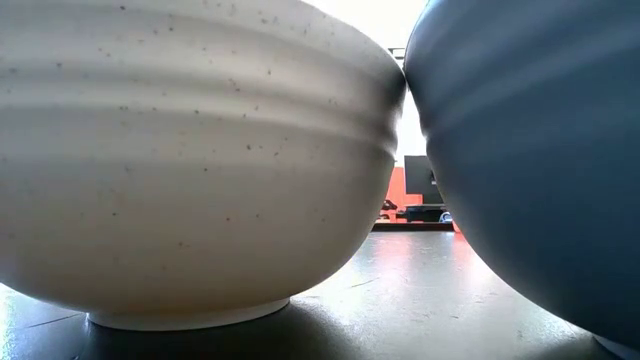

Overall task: Place and stack bowls onto a shelf
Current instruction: Stack the yellow bowl on top of the pink bowl on the shelf

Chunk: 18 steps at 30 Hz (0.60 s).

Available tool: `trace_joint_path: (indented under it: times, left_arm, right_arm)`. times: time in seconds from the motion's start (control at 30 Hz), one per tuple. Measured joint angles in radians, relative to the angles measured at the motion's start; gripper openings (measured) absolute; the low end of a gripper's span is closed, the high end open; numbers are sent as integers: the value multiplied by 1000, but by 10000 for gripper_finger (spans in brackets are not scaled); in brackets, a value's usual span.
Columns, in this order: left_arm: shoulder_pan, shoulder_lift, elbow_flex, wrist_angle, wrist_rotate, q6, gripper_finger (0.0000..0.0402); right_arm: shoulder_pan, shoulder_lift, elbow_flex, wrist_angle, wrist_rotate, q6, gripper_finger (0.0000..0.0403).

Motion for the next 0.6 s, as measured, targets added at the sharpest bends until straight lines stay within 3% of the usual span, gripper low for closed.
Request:
trace_joint_path:
  times: [0.27, 0.47, 0.6]
  left_arm:
    - [122, -9, -127, 230, -1, 102, 2]
    - [176, -12, -197, 418, -2, 176, 29]
    - [204, -12, -210, 446, -2, 185, 48]
  right_arm:
    - [0, 0, 0, 0, 0, 0, 75]
    - [0, 0, 0, 0, 0, 0, 75]
    - [0, 0, 0, 0, 0, 0, 75]
